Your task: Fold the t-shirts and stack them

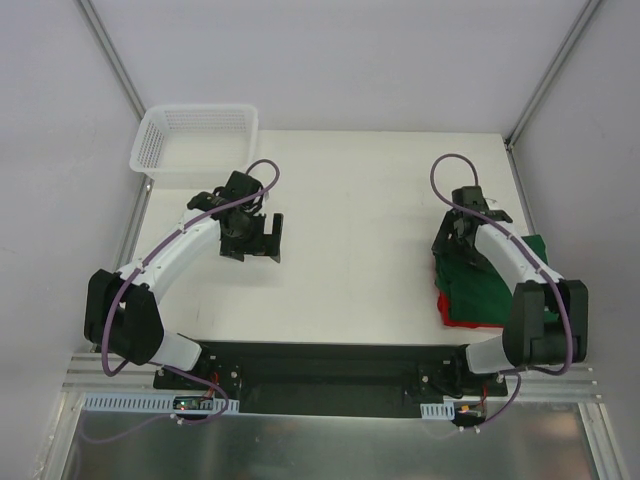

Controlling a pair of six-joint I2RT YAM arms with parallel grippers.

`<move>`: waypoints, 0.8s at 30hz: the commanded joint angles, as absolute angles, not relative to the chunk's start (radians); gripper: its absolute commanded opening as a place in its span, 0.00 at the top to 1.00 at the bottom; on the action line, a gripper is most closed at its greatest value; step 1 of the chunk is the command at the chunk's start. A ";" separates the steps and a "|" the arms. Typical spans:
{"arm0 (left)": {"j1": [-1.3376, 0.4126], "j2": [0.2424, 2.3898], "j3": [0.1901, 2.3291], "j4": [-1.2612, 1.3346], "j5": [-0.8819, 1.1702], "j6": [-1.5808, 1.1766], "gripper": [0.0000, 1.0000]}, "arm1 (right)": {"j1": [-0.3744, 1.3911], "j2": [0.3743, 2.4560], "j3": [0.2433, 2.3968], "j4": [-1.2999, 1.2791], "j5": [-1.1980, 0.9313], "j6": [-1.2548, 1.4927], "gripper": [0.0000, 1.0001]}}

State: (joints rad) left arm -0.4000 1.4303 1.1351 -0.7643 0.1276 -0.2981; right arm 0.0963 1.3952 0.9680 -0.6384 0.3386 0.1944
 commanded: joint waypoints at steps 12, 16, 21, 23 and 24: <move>-0.407 1.414 1.127 -0.761 0.130 -0.290 0.01 | 0.049 1.502 0.904 -0.704 0.370 0.215 0.04; -0.407 1.420 1.134 -0.761 0.138 -0.290 0.01 | 0.015 1.451 0.873 -0.736 0.380 0.204 0.04; -0.407 1.422 1.134 -0.761 0.140 -0.285 0.01 | 0.002 1.387 0.818 -0.756 0.385 0.195 0.04; -0.407 1.424 1.134 -0.759 0.144 -0.285 0.01 | 0.003 1.364 0.807 -0.755 0.382 0.195 0.04; -0.407 1.424 1.134 -0.759 0.146 -0.285 0.01 | -0.017 1.359 0.808 -0.755 0.377 0.195 0.04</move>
